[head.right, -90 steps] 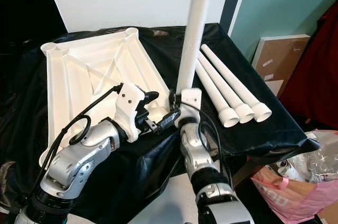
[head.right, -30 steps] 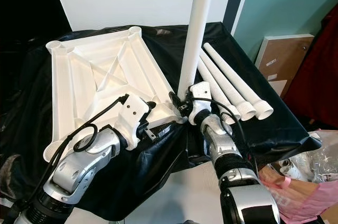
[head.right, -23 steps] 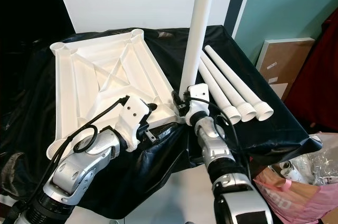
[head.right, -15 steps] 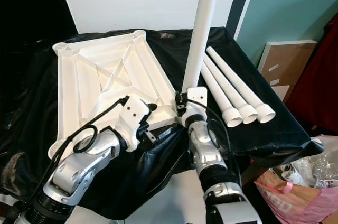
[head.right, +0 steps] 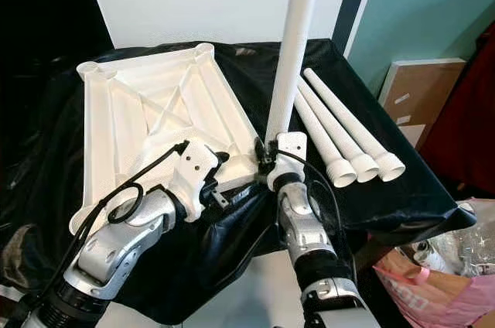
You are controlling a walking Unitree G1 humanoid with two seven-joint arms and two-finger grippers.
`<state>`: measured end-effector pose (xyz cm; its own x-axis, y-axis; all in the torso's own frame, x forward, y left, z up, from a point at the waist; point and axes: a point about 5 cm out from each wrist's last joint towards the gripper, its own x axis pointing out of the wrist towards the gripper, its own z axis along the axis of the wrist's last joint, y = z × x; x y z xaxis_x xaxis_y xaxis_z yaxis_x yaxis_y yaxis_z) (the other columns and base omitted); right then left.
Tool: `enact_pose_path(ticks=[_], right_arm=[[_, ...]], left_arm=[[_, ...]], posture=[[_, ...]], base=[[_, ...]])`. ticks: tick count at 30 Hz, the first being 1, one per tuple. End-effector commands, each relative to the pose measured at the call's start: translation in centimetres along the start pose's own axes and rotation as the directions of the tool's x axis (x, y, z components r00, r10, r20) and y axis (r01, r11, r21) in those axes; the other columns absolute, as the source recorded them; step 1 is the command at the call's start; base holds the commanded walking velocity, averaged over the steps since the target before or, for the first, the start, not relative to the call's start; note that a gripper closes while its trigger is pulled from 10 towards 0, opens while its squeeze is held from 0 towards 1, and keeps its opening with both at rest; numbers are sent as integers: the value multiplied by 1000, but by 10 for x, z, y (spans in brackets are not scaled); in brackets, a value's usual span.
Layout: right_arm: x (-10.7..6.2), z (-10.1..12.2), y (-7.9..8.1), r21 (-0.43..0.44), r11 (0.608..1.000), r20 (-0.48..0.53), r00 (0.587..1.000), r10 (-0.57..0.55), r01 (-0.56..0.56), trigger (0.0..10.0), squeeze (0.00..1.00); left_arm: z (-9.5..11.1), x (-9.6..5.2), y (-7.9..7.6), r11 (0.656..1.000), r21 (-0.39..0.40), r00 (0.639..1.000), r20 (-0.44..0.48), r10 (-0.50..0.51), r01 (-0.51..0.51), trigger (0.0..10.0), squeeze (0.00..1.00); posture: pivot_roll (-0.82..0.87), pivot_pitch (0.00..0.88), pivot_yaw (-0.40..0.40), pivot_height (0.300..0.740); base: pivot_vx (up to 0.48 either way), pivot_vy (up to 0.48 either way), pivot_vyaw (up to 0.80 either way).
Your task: Building children table
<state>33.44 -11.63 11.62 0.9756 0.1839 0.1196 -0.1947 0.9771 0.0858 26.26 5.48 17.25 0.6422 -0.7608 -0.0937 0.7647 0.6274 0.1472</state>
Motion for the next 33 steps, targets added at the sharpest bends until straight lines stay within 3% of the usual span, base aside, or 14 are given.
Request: enact_pose_path(ticks=[1,6,7,8,17,25,33], right_arm=[[1,9,-9,10,999,31,998,46,-47,10000,1000],[1,16,-18,-11,994,48,993,105,-104,10000,1000],[0,18,-24,-16,991,46,990,132,-131,10000,596],[-2,20,-28,-22,982,37,982,187,-186,10000,0],[-4,15,-32,-79,902,-53,906,421,-424,10000,0],[5,10,-23,-87,860,-103,863,495,-503,10000,0],[15,11,-18,-111,845,-121,851,511,-523,10000,0]], left_arm=[[2,2,-3,999,5,999,4,-42,42,10000,0],[5,1,-3,999,5,999,11,-41,41,10000,0],[7,1,-4,999,3,999,17,-42,42,10000,0],[8,1,-5,999,0,999,22,-43,43,10000,0],[9,-4,-6,998,12,998,15,-68,68,10000,0],[10,-3,-1,999,16,999,20,-31,31,10000,0],[7,-3,-5,999,21,999,3,-50,50,10000,0]], posture=[[9,55,-28,740],[15,63,-26,740],[16,72,-22,740],[14,80,-16,740],[20,79,-35,740],[42,45,-56,740],[54,39,-51,740]], base=[[0,0,0],[0,0,0],[0,0,0],[0,0,0],[0,0,0],[0,0,0],[0,0,0]])
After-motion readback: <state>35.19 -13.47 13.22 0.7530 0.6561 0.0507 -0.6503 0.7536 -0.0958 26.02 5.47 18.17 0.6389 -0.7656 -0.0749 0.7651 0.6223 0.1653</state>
